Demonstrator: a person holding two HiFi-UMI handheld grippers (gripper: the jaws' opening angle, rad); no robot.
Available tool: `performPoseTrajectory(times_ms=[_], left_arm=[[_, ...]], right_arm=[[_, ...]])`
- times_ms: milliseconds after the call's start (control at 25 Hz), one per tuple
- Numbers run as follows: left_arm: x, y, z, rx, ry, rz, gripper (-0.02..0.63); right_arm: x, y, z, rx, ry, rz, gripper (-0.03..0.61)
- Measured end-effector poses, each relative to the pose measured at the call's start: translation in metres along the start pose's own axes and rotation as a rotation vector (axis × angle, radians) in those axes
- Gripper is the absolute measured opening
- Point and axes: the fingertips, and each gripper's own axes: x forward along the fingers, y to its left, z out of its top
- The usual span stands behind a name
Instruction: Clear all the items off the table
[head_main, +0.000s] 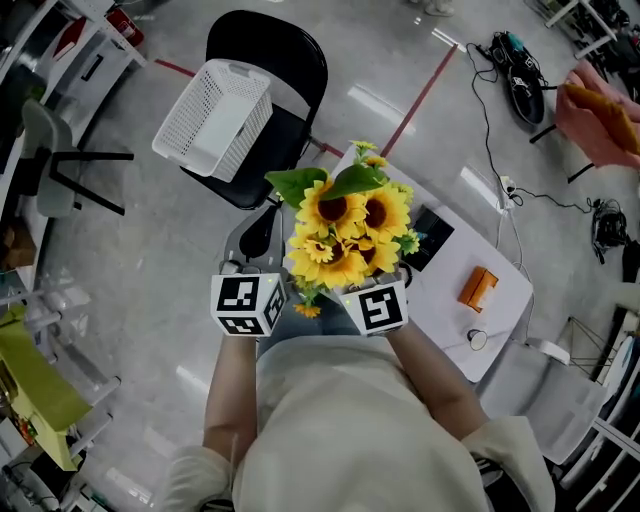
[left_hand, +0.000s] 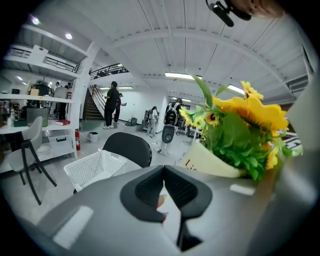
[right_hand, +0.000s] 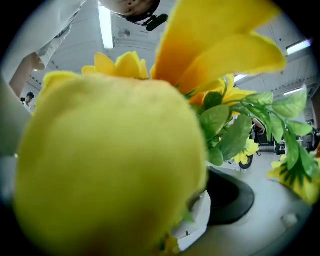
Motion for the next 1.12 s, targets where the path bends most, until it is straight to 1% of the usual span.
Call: performPoseTrajectory(times_ms=[160,320,560,720,1120], left_arm=[[-0.003,0.023,0.004,-0.005,-0.007,0.005,0.009],[0.001,0.049,0.010,-0.004,-0.009,-0.006,0.009],[0.012,0.110,0.027,-0.010,0.002,-0.018,0.009],[0.021,0.152,0.035,-0.017,0.009,-0.009,0.009],[0.048,0.249,0.034,-0.059,0.040,0.039,0.009]], right_arm=[[0.020,0.014,0.004,-0.010,0.000,0.013,0.565],[0.048,0.024,0.007,0.003,0.005,0.007,0.565],[0.110,0.040,0.018,0.027,0.011,-0.018,0.565],[0.153,0.049,0.021,0.041,0.016,-0.029,0.565],[0.257,0.070,0.012,0.047,0.042,-0.010,0.565]])
